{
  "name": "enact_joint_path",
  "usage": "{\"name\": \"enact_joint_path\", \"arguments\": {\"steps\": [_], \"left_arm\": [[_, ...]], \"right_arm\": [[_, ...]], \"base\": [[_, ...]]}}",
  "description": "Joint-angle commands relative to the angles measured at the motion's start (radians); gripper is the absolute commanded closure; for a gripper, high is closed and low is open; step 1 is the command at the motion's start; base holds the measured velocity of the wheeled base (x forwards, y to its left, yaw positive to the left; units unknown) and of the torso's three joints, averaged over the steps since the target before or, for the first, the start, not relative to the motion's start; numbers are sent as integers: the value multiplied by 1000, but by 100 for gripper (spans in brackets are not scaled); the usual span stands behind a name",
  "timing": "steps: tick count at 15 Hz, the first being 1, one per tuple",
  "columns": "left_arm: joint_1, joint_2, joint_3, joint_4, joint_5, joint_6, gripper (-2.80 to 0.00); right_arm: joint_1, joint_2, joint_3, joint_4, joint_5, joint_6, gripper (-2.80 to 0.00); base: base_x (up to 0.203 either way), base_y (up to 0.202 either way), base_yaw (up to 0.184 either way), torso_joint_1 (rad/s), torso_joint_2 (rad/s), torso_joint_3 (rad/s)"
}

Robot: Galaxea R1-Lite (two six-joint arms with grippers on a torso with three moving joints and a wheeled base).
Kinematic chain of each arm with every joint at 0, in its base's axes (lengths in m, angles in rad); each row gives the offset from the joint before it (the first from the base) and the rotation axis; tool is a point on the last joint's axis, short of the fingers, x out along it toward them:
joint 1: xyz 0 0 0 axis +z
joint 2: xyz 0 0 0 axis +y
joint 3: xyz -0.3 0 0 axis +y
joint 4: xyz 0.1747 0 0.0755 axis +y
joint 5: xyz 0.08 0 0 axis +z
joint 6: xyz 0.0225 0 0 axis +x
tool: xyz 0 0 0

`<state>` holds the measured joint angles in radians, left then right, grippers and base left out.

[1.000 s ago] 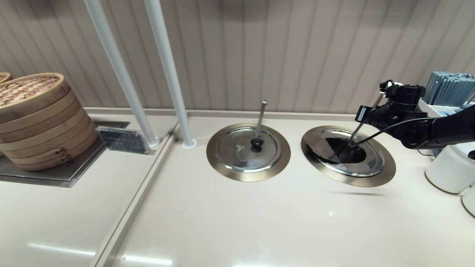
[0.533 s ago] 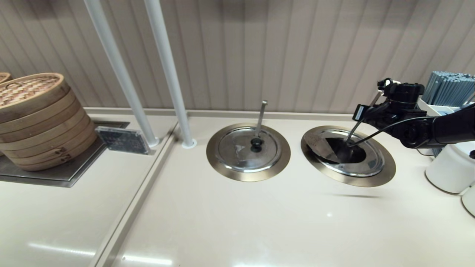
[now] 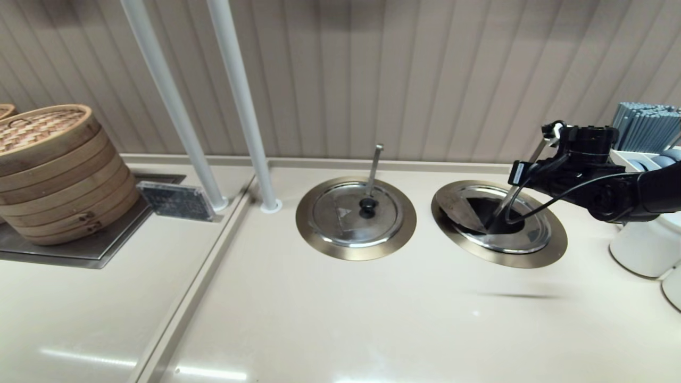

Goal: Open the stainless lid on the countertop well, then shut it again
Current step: Stir with a spoon

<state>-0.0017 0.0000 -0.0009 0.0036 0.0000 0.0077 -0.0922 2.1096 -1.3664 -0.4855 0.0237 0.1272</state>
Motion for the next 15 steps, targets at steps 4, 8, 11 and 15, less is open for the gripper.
{"name": "enact_joint_path", "arguments": {"steps": [4, 8, 11, 15], "left_arm": [[0, 0, 0, 0, 0, 0, 0], [0, 0, 0, 0, 0, 0, 0], [0, 0, 1, -1, 0, -2, 0], [0, 0, 1, 0, 0, 0, 0]], "right_arm": [[-60, -23, 16, 5, 15, -76, 0], [-63, 25, -51, 6, 6, -76, 0], [-51, 90, -137, 6, -47, -75, 0], [-3, 122, -206, 8, -72, -70, 0]], "base": [[0, 0, 0, 0, 0, 0], [0, 0, 0, 0, 0, 0], [0, 0, 0, 0, 0, 0], [0, 0, 0, 0, 0, 0]]}}
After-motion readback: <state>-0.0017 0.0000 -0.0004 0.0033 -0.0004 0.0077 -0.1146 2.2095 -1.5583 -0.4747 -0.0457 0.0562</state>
